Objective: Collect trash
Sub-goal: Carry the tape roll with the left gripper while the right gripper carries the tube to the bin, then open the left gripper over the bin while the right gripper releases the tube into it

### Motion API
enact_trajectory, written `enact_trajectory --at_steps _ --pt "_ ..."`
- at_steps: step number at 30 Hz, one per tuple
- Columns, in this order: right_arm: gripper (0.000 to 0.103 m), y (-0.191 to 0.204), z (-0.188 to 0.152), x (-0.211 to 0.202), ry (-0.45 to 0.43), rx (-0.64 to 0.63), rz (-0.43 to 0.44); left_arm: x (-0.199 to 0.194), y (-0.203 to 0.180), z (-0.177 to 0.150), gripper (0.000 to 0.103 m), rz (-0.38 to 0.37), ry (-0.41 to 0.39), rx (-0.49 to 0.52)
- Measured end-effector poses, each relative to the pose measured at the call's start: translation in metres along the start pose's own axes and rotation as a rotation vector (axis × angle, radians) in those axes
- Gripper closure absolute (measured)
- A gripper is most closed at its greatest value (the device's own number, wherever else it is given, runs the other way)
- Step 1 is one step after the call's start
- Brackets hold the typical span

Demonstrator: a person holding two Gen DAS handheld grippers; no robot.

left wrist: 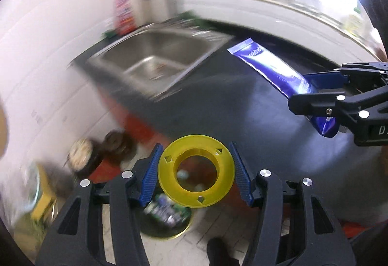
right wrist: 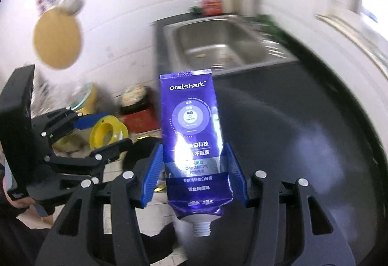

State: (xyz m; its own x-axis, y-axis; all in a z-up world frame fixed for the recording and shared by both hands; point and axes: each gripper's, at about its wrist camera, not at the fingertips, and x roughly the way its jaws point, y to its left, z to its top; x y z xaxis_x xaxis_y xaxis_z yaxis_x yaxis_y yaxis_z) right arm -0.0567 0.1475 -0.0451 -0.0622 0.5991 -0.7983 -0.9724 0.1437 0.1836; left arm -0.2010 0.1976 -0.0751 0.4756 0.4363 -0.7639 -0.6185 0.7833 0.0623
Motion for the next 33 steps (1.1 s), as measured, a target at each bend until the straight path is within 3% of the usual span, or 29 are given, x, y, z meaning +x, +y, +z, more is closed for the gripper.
enact_trajectory --at_steps 5,11,21,33 --pt "0.051 0.067 0.015 0.043 0.063 -0.066 0.106 -0.009 0.068 -0.044 0.049 0.082 0.051 -0.134" --pt "0.051 0.123 0.013 0.086 0.143 -0.104 0.154 -0.003 0.11 -0.079 0.049 0.096 0.094 -0.201" --pt "0.051 0.144 0.027 0.136 0.2 -0.087 0.136 0.027 0.135 -0.091 0.049 0.068 0.106 -0.228" --pt "0.051 0.138 0.035 0.151 0.219 -0.073 0.118 0.048 0.146 -0.091 0.048 0.035 0.118 -0.252"
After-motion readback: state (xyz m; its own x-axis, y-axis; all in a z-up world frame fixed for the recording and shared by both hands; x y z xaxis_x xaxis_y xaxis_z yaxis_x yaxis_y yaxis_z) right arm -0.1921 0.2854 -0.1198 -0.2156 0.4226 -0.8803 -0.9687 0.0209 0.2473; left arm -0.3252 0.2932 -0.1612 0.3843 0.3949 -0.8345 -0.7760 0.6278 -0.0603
